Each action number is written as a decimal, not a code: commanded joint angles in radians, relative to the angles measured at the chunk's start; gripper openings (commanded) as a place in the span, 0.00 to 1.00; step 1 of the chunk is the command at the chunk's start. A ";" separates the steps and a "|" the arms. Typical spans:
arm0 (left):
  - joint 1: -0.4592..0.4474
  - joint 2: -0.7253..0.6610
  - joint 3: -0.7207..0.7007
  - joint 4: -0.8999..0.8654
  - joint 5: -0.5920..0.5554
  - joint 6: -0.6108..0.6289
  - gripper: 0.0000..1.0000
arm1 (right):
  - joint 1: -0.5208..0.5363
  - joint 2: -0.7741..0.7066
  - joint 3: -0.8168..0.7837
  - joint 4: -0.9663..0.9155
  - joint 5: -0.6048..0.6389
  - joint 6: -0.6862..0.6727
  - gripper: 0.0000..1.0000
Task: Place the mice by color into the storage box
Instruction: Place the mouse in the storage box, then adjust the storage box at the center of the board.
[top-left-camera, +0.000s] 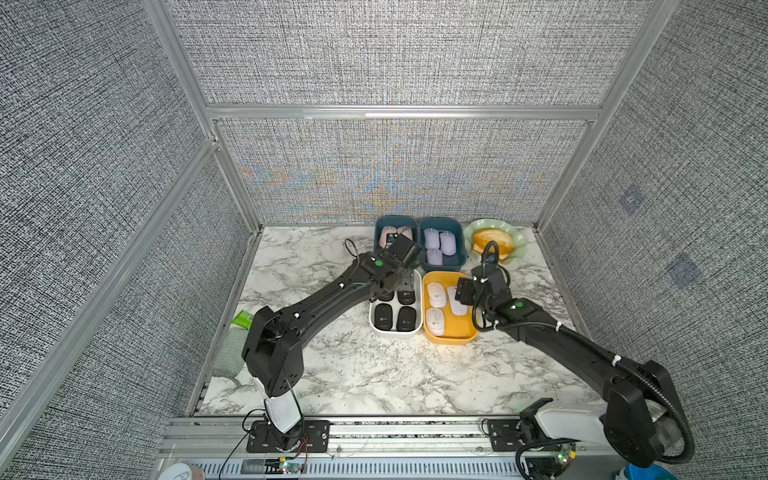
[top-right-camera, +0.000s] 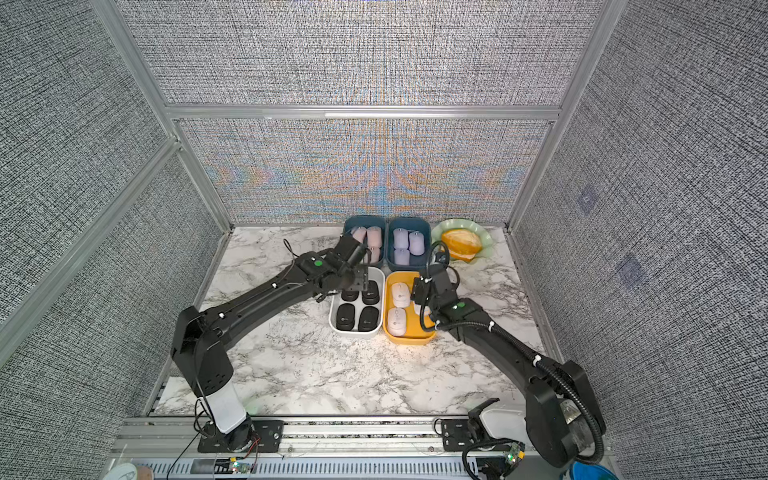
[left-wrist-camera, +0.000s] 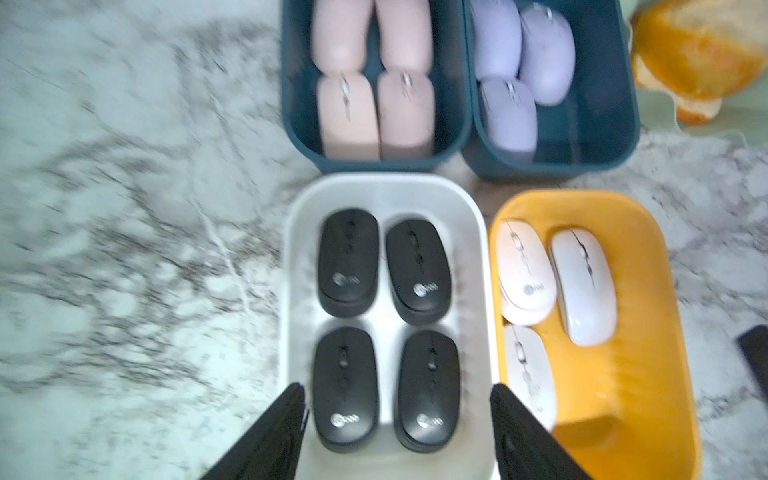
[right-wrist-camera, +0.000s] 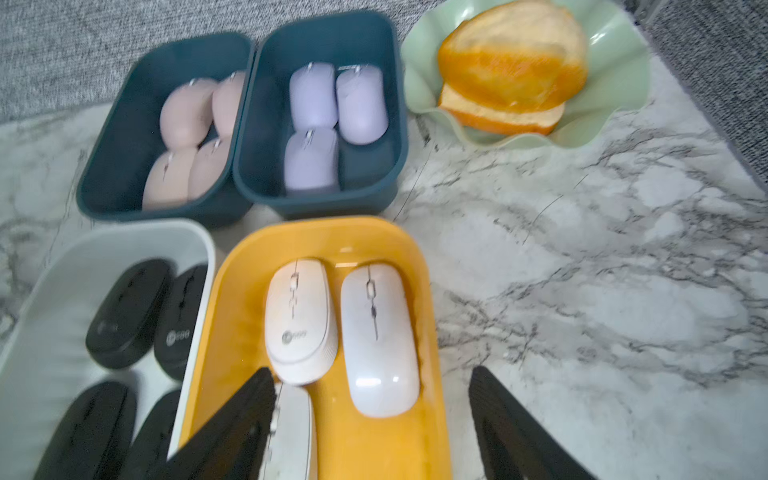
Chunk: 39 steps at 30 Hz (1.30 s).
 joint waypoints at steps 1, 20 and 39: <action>0.043 -0.027 -0.011 0.036 -0.126 0.194 0.73 | -0.052 0.032 0.060 -0.154 -0.114 -0.026 0.69; 0.202 -0.009 -0.146 0.169 0.019 0.269 0.70 | -0.058 0.175 -0.073 -0.153 -0.263 -0.107 0.36; 0.202 -0.039 -0.140 0.151 0.027 0.259 0.70 | 0.084 0.282 0.088 -0.162 -0.188 -0.093 0.37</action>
